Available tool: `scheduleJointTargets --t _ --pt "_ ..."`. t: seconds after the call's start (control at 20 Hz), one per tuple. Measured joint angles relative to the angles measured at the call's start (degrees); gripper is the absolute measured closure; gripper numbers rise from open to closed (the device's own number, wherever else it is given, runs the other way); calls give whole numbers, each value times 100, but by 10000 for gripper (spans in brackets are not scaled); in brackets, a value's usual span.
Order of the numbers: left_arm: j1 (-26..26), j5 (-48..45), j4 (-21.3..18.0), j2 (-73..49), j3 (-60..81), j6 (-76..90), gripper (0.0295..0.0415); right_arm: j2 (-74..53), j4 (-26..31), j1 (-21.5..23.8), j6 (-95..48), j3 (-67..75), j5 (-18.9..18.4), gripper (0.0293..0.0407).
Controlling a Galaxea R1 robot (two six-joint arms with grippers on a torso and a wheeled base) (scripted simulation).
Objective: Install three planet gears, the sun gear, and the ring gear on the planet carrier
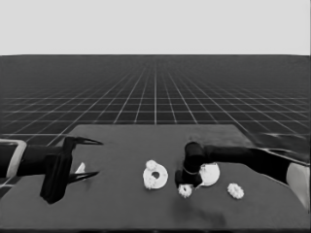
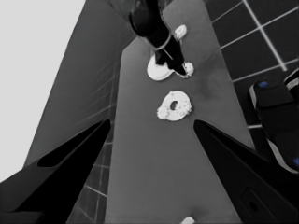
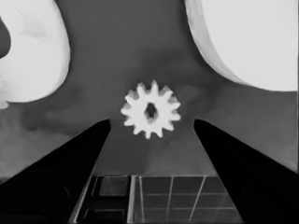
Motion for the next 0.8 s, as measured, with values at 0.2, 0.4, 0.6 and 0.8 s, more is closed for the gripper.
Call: scheduleJointTargets --t 0.2,0.4,0.6,0.8 --pt "0 0 0 0 0 0 326 92 -352 -386 -194 -347 160 315" --pt "0 0 0 0 0 0 326 104 -391 -424 -218 -391 183 315" --pt "0 0 0 0 0 0 326 105 -396 -426 -220 -395 185 387" --pt "0 0 0 0 0 0 326 106 -397 -426 -221 -395 185 387"
